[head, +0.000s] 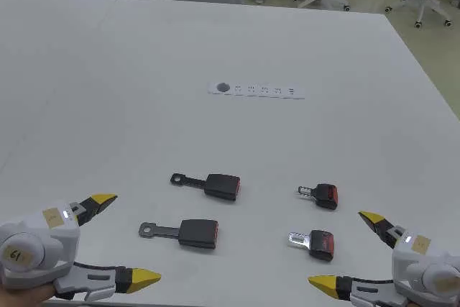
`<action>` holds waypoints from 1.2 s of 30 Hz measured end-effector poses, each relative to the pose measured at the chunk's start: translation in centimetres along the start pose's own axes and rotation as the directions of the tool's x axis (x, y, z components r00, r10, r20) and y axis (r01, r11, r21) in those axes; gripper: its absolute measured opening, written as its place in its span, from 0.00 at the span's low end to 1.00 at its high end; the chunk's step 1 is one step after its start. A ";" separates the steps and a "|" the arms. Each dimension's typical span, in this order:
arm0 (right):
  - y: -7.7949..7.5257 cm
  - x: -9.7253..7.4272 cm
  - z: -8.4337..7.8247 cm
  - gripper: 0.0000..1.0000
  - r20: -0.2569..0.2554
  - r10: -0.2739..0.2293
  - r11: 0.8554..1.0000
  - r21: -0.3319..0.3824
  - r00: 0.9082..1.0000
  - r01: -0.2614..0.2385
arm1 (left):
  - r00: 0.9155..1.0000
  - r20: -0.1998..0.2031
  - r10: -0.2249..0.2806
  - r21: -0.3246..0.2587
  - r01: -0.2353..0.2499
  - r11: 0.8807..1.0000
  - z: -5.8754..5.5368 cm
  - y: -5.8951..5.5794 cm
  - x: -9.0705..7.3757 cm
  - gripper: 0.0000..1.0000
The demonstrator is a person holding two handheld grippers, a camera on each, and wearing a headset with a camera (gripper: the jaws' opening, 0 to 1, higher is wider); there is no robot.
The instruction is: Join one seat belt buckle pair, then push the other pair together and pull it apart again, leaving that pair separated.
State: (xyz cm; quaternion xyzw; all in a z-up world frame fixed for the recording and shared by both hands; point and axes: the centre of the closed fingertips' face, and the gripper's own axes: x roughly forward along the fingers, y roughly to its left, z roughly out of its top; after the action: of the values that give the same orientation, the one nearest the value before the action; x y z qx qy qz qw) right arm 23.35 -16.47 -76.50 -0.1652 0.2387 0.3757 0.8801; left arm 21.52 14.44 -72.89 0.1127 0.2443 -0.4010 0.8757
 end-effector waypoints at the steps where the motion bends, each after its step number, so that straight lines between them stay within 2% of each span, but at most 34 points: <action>1: 0.0 0.0 0.0 1.00 0.000 0.000 1.000 -0.001 1.000 0.000 | 1.000 0.000 0.000 0.001 0.000 1.000 0.0 0.0 0.0 0.99; 11: 0.1 0.2 -0.3 1.00 -0.007 0.000 1.000 0.008 1.000 0.000 | 1.000 -0.004 -0.006 0.003 0.006 1.000 -0.1 -0.2 0.4 0.99; 17: 0.6 0.3 -0.2 1.00 -0.003 0.022 1.000 0.004 1.000 -0.022 | 1.000 -0.001 -0.005 -0.001 0.005 1.000 0.0 -0.3 0.6 0.99; 36: 0.4 0.0 -0.8 1.00 -0.010 0.020 1.000 0.012 1.000 -0.020 | 1.000 -0.006 -0.010 0.001 0.010 1.000 0.0 -0.5 0.9 0.99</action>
State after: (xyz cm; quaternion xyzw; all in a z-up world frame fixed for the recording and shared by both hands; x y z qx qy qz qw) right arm 22.81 -16.52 -77.22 -0.1597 0.2470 0.3824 0.8759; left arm 21.69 13.54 -73.39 0.1132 0.2474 -0.4052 0.8728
